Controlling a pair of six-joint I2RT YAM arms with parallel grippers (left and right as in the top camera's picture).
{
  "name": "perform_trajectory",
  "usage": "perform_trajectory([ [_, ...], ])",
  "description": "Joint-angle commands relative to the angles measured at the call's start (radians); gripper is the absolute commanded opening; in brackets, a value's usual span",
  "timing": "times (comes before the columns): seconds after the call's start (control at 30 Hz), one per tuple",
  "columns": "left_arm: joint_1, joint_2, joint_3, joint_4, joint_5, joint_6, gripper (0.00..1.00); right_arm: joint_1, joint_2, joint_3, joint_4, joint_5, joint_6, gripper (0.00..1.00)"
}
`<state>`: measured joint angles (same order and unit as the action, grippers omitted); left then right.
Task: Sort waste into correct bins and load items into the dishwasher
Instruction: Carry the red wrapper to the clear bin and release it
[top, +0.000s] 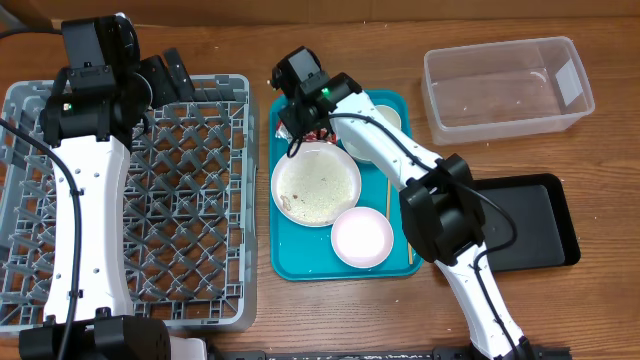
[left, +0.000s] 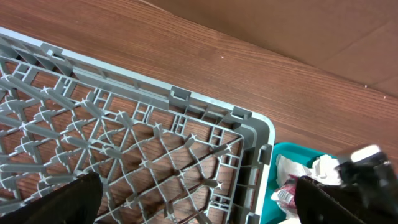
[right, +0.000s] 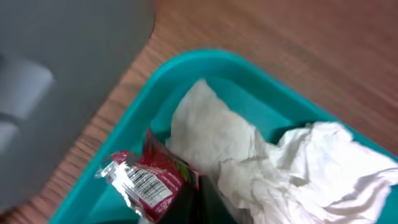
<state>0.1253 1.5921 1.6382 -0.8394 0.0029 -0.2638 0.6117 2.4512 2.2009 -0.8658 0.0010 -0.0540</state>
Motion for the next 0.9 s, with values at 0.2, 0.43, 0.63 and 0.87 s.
perform_trajectory([
  [0.2,-0.001,-0.002,0.023,0.001,-0.006,-0.013,1.0,-0.08,-0.151,0.333,-0.139,-0.01,0.154,0.04],
  [0.43,-0.002,-0.002,0.023,0.001,-0.006,-0.013,1.0,-0.275,-0.219,0.432,-0.216,0.116,0.375,0.04],
  [0.63,-0.001,-0.002,0.023,0.001,-0.006,-0.013,1.0,-0.512,-0.216,0.388,-0.287,0.129,0.797,0.04],
  [0.87,-0.001,-0.002,0.023,0.001,-0.006,-0.013,1.0,-0.676,-0.216,0.252,-0.304,0.031,1.022,0.04],
])
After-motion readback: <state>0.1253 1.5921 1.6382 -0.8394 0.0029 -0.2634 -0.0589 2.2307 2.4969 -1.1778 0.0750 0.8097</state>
